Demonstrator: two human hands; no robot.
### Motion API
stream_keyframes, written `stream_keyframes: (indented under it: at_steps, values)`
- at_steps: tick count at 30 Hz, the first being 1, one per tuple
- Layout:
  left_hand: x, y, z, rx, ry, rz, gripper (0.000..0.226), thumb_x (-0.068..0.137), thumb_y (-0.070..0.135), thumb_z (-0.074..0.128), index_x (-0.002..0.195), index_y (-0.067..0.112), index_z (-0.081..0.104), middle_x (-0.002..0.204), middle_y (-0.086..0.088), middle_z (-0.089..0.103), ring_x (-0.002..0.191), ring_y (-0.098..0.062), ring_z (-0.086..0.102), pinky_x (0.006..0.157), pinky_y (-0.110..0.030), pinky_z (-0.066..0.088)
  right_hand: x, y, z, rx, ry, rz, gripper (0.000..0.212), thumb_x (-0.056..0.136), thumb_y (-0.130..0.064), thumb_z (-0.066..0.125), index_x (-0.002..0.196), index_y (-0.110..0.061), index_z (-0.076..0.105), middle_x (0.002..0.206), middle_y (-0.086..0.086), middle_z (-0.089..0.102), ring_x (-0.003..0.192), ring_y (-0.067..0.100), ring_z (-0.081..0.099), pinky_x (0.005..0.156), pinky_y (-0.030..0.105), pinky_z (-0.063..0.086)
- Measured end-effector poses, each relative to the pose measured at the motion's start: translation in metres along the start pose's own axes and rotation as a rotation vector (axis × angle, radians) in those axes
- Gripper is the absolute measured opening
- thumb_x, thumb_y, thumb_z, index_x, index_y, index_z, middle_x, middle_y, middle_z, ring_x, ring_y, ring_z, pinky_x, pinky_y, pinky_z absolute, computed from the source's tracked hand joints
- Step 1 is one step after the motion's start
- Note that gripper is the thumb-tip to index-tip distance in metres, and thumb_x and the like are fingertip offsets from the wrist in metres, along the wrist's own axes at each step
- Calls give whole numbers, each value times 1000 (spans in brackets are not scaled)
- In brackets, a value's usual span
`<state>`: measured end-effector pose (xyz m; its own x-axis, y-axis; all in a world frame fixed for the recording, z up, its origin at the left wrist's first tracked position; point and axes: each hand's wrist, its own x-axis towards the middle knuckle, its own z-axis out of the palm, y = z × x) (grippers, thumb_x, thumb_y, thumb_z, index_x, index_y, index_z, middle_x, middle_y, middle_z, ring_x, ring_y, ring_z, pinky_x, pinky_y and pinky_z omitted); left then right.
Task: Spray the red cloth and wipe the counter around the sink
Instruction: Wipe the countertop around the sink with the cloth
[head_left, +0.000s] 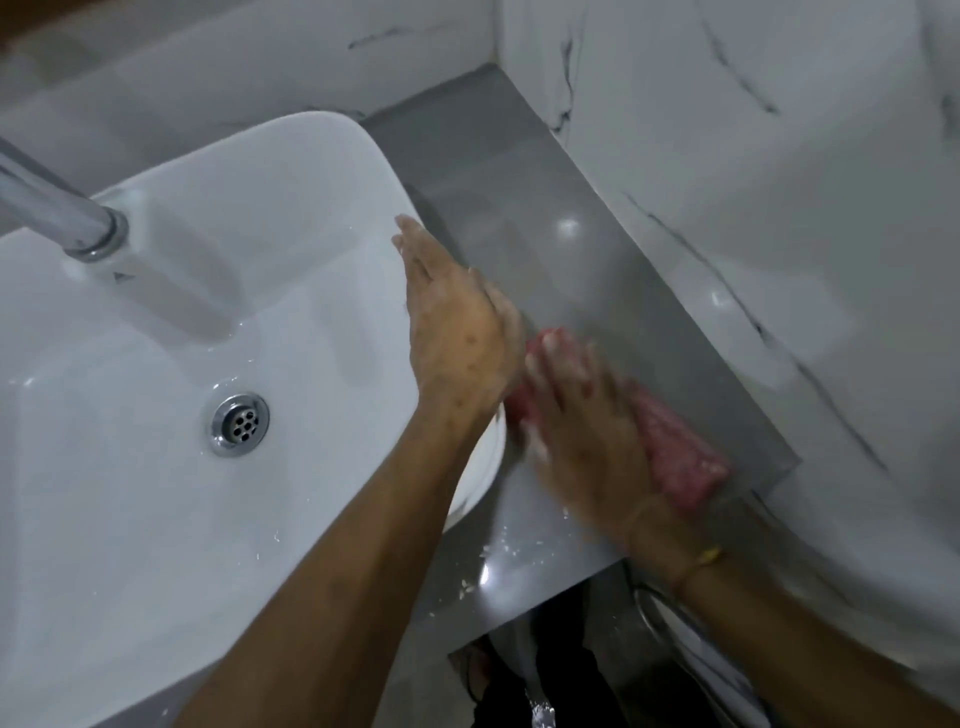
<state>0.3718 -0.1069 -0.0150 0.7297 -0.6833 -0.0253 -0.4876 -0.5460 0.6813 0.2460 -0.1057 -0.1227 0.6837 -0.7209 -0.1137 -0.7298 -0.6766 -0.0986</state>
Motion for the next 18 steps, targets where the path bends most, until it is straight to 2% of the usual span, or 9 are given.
stream_keyframes:
  at_steps: [2,5,7,9,11,15,17,18]
  values:
    - [-2,-1,-1,9,-15,8,65,99,15,36,149,3,-4,161,-16,10,147,-28,17,115,-30,23,-45,-10,7,22,-5,-64,74,86,-45,44,149,-13,19,157,16,21,139,42,29,113,55,26]
    - [-1,-3,-2,21,-20,16,65,100,17,36,149,3,-5,161,-16,9,147,-28,18,115,-31,24,-72,23,7,-33,1,-112,74,89,-50,33,151,-15,11,158,13,19,138,40,31,112,54,28]
    - [-1,-2,0,17,-23,7,66,100,17,36,149,4,-5,161,-16,9,147,-29,19,115,-34,26,-63,56,3,-99,0,-46,69,91,-48,25,151,-15,14,159,13,20,139,41,31,111,56,30]
    - [1,-3,2,18,-5,-12,66,100,18,38,150,6,-5,161,-14,9,146,-29,21,114,-36,28,-48,67,-3,-64,-13,110,66,91,-46,24,150,-15,18,158,14,22,139,43,29,110,57,30]
    - [2,-4,4,12,-4,-20,67,99,18,38,150,7,-4,161,-15,8,145,-31,23,114,-37,30,-46,42,-2,6,-6,214,66,92,-44,24,150,-12,18,158,17,19,140,45,24,111,58,26]
    - [2,-1,0,34,-25,-16,68,100,20,38,149,5,-6,161,-17,7,146,-32,20,115,-38,28,-80,-51,11,159,-48,138,75,90,-48,27,150,-6,10,158,24,9,144,45,10,115,60,20]
    - [-4,2,-7,61,-74,31,68,101,22,36,148,2,-9,161,-19,0,148,-32,8,119,-36,17,-96,-77,6,280,-89,124,80,88,-52,29,150,-8,5,160,18,1,146,40,-1,117,58,12]
    - [-10,0,-13,83,-122,78,68,102,24,33,148,0,-11,161,-19,-5,149,-31,-1,120,-34,8,-102,-79,5,394,-87,139,80,89,-51,29,150,-15,-9,160,9,-13,147,31,-13,118,52,6]
